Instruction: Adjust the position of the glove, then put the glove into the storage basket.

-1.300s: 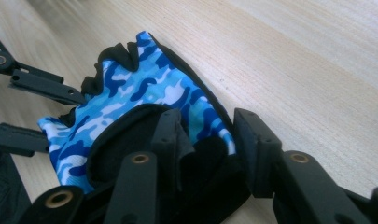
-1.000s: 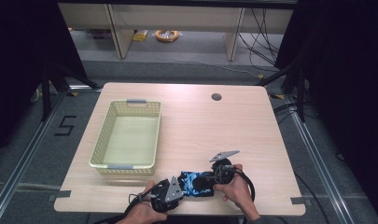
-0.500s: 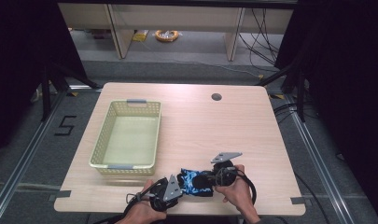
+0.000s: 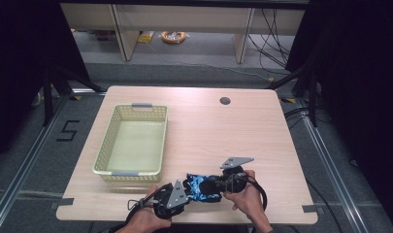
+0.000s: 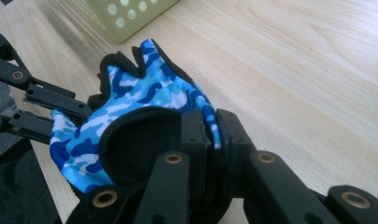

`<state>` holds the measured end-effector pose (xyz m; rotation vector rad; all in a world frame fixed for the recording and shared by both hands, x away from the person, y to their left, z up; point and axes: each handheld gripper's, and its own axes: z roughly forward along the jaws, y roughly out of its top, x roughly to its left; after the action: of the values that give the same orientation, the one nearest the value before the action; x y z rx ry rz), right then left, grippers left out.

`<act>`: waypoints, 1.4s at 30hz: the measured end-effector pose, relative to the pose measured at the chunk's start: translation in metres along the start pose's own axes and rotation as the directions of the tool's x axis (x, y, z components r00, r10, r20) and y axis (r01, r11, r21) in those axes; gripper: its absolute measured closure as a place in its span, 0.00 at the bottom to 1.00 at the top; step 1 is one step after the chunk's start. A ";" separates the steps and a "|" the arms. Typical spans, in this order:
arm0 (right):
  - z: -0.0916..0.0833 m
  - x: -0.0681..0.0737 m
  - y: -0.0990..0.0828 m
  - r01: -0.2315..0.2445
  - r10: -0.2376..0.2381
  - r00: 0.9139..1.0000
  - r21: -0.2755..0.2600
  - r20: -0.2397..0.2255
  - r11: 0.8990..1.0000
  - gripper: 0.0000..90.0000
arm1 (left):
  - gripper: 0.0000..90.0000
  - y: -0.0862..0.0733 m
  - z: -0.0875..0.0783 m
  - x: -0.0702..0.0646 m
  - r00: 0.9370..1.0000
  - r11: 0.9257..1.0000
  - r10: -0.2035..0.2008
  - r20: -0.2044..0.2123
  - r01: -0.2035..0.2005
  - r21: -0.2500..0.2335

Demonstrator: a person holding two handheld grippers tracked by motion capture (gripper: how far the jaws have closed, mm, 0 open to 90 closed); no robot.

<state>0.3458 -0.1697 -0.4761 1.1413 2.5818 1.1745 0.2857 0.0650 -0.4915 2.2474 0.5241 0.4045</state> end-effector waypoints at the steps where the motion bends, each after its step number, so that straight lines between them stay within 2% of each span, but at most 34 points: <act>1: 0.000 0.001 0.000 0.006 -0.006 1.000 -0.009 0.005 1.000 0.92 | 0.91 0.001 -0.002 0.001 1.000 1.000 0.008 -0.006 -0.008 0.018; 2: 0.002 0.002 0.000 0.006 -0.006 1.000 -0.036 0.000 0.999 0.92 | 0.91 0.000 -0.003 0.000 1.000 1.000 -0.003 -0.006 0.003 -0.001; 3: -0.001 0.003 0.001 0.011 -0.011 1.000 -0.011 0.001 1.000 0.92 | 0.91 0.000 -0.004 0.002 1.000 1.000 0.011 -0.002 -0.011 0.009; 4: -0.001 0.003 0.002 0.006 -0.006 1.000 -0.008 -0.001 1.000 0.92 | 0.91 0.000 -0.005 0.001 1.000 1.000 -0.010 0.006 0.010 -0.002; 6: 0.000 0.005 0.003 0.014 -0.014 1.000 -0.023 -0.004 1.000 0.92 | 0.91 -0.001 -0.007 0.003 1.000 1.000 -0.017 0.009 0.017 -0.005; 8: 0.000 0.006 0.004 0.021 -0.021 1.000 -0.013 -0.008 1.000 0.92 | 0.91 -0.001 -0.010 0.005 1.000 1.000 0.006 0.004 -0.006 0.002; 9: 0.001 0.006 0.004 0.018 -0.019 1.000 -0.014 -0.016 1.000 0.92 | 0.91 -0.002 -0.010 0.004 1.000 1.000 -0.022 0.015 0.022 -0.010; 10: 0.001 0.007 0.005 0.019 -0.019 1.000 -0.011 -0.017 1.000 0.92 | 0.91 -0.002 -0.011 0.006 1.000 1.000 -0.005 0.008 0.005 0.008; 11: 0.001 0.007 0.006 0.026 -0.026 1.000 -0.014 -0.014 1.000 0.92 | 0.91 -0.002 -0.012 0.005 1.000 1.000 -0.015 0.012 0.015 0.002; 13: 0.001 0.008 0.007 0.028 -0.029 0.999 -0.014 -0.018 1.000 0.92 | 0.91 -0.002 -0.013 0.006 1.000 1.000 0.001 0.013 -0.001 0.006; 14: 0.001 0.009 0.008 0.030 -0.031 0.999 -0.014 -0.015 0.999 0.92 | 0.91 -0.001 -0.013 0.007 1.000 1.000 0.000 0.013 0.000 -0.001; 15: 0.001 0.010 0.009 0.033 -0.033 0.999 -0.014 -0.013 0.999 0.92 | 0.91 -0.001 -0.013 0.005 1.000 1.000 -0.018 0.016 0.018 0.000; 16: 0.002 0.010 0.009 0.035 -0.035 0.999 -0.023 -0.014 0.999 0.92 | 0.91 0.000 -0.016 0.007 1.000 1.000 0.011 0.007 -0.011 0.006; 17: 0.001 0.010 0.011 0.042 -0.043 0.999 -0.017 -0.018 0.999 0.92 | 0.91 0.001 -0.017 0.006 1.000 1.000 -0.008 0.006 0.008 0.003; 18: 0.001 0.010 0.011 0.043 -0.044 0.999 -0.030 -0.017 0.999 0.92 | 0.91 0.002 -0.018 0.008 1.000 1.000 -0.002 0.007 0.002 -0.007; 19: 0.001 0.010 0.013 0.056 -0.056 0.998 -0.031 -0.013 0.998 0.92 | 0.91 0.003 -0.019 0.008 1.000 1.000 -0.012 0.004 0.012 -0.010; 22: -0.001 0.012 0.018 0.047 -0.048 0.999 -0.032 -0.024 0.998 0.92 | 0.91 0.006 -0.024 0.012 1.000 1.000 0.007 -0.010 -0.007 -0.012; 24: -0.003 0.014 0.022 0.053 -0.054 0.998 -0.037 -0.020 0.998 0.92 | 0.91 0.010 -0.030 0.015 1.000 1.000 -0.002 -0.010 0.002 -0.006; 25: -0.005 0.016 0.026 0.031 -0.032 0.999 -0.031 -0.022 0.999 0.92 | 0.91 0.011 -0.032 0.016 1.000 1.000 0.001 -0.018 -0.001 -0.018; 27: -0.008 0.015 0.034 0.059 -0.060 0.998 -0.049 -0.016 0.997 0.92 | 0.91 0.017 -0.038 0.021 1.000 1.000 -0.002 -0.020 0.001 -0.027; 31: -0.018 0.020 0.055 0.066 -0.067 0.998 -0.068 -0.012 0.995 0.92 | 0.91 0.027 -0.053 0.032 0.999 0.999 0.006 -0.038 -0.008 -0.044; 33: -0.021 0.022 0.066 0.091 -0.092 0.996 -0.072 -0.007 0.993 0.92 | 0.91 0.033 -0.061 0.039 0.999 0.999 0.016 -0.041 -0.018 -0.040; 34: -0.023 0.024 0.072 0.087 -0.087 0.996 -0.070 -0.008 0.994 0.92 | 0.91 0.035 -0.064 0.042 0.999 0.999 0.006 -0.045 -0.008 -0.051; 36: -0.025 0.026 0.083 0.115 -0.115 0.993 -0.077 0.003 0.990 0.92 | 0.91 0.038 -0.072 0.049 0.999 0.998 -0.002 -0.054 -0.001 -0.055; 39: -0.026 0.032 0.099 0.113 -0.113 0.994 -0.086 0.008 0.990 0.92 | 0.91 0.041 -0.081 0.058 0.998 0.998 -0.010 -0.064 0.006 -0.065; 41: -0.025 0.035 0.108 0.113 -0.113 0.994 -0.094 0.006 0.989 0.92 | 0.91 0.041 -0.089 0.067 0.997 0.997 -0.043 -0.056 0.039 -0.070; 42: -0.024 0.036 0.113 0.121 -0.121 0.993 -0.090 0.008 0.989 0.91 | 0.91 0.040 -0.092 0.071 0.997 0.997 -0.043 -0.057 0.039 -0.064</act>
<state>0.3788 -0.1120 -0.3744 0.9531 2.5273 1.2477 0.3161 0.1325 -0.3929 2.1661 0.5786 0.4605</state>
